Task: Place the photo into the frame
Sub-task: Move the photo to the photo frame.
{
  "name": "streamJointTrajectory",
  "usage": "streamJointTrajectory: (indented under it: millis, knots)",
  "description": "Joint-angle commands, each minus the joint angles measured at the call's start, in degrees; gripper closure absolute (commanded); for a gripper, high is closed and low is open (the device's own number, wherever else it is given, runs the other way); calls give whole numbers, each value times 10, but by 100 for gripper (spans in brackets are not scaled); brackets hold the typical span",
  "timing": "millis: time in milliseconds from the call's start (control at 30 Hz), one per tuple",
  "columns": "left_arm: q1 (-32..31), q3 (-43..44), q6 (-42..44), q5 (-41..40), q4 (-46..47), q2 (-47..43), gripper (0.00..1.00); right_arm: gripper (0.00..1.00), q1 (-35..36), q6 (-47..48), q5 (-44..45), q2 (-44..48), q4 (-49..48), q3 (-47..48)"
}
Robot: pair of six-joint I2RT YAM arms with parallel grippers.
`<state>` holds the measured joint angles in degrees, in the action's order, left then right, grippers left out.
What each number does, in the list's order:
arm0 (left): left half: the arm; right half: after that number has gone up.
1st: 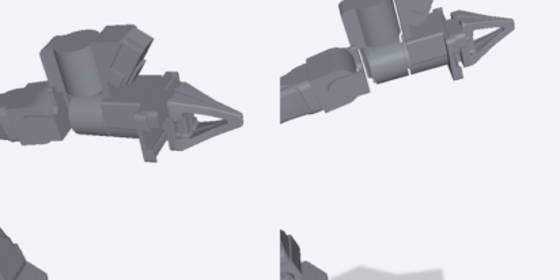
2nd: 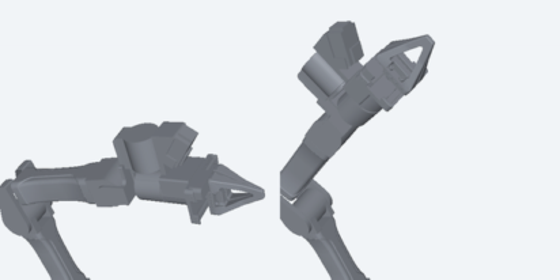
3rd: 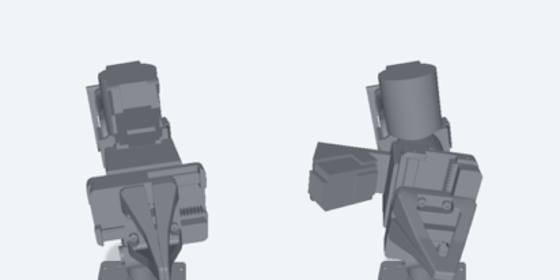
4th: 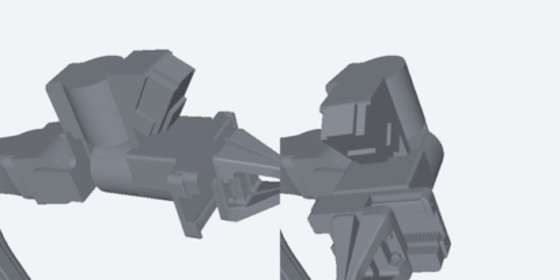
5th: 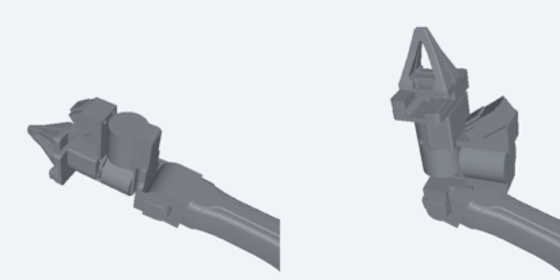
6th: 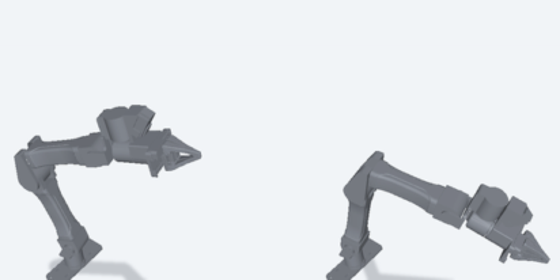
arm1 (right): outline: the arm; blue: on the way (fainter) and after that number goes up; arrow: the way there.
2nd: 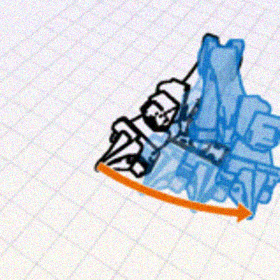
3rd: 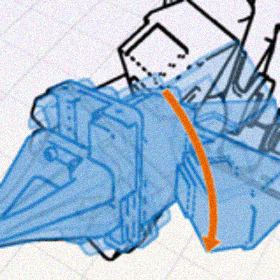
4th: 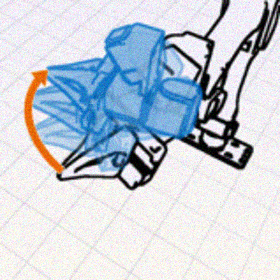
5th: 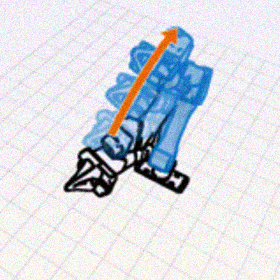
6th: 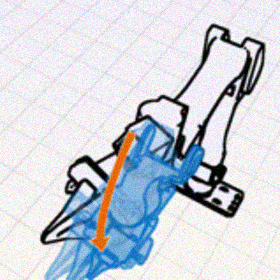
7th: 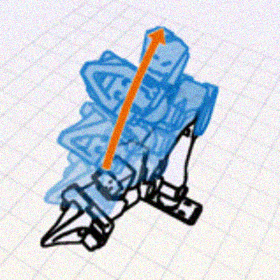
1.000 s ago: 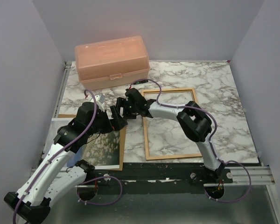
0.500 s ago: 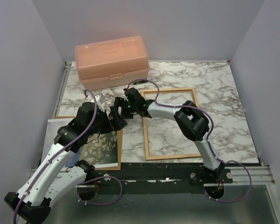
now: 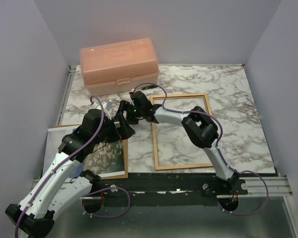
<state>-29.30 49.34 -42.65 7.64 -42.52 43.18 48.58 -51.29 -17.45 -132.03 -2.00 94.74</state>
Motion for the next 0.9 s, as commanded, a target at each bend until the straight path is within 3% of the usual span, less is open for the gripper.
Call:
streamJointTrajectory:
  millis: [0, 700, 867]
  knots:
    - [6, -5, 9, 16, 7, 1, 1, 17, -6, -6, -21, -54, 26, 17]
    - [9, -14, 11, 19, 11, 1, 2, 17, -8, -18, -38, -95, 11, 62]
    - [10, -11, 13, 19, 9, 4, 1, 17, -13, -44, -69, -86, -34, 27]
